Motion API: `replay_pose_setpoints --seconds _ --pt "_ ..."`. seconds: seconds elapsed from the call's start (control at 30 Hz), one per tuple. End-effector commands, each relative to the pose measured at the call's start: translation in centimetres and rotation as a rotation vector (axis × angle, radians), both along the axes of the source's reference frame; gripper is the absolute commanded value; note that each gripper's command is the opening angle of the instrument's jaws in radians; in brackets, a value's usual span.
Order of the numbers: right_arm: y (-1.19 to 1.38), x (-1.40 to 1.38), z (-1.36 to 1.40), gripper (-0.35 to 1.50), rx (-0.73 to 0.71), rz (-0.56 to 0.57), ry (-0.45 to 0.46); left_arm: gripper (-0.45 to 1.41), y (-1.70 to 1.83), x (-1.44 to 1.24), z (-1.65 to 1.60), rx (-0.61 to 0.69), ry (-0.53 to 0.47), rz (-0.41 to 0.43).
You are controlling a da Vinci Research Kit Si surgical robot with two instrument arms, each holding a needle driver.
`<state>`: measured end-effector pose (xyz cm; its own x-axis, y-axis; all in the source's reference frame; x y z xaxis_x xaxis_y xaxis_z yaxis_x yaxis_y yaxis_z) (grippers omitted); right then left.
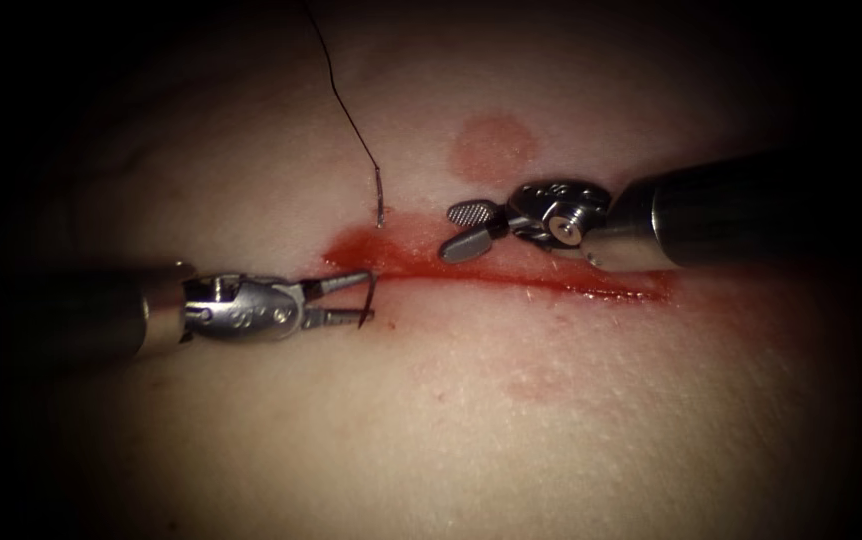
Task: Wound Closure
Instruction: Pull the needle through with the left gripper.
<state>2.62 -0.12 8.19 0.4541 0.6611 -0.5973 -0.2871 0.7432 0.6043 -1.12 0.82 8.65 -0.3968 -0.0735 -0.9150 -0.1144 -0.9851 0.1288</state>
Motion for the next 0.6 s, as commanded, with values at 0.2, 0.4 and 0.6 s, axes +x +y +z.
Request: replay_pose_setpoints --seconds 0.2,0.4,0.6 --pt "-0.06 0.07 0.07 1.36 0.000 -0.002 0.006 0.11 0.02 -0.08 -0.04 -0.021 -0.028 -0.009" --pt "-0.09 0.08 0.09 1.35 0.002 -0.009 0.011 0.13 0.04 -0.13 -0.09 -0.039 -0.036 -0.019" --pt "-0.11 0.10 0.10 1.33 0.003 -0.012 0.014 0.14 0.05 -0.17 -0.08 -0.045 -0.033 -0.020"
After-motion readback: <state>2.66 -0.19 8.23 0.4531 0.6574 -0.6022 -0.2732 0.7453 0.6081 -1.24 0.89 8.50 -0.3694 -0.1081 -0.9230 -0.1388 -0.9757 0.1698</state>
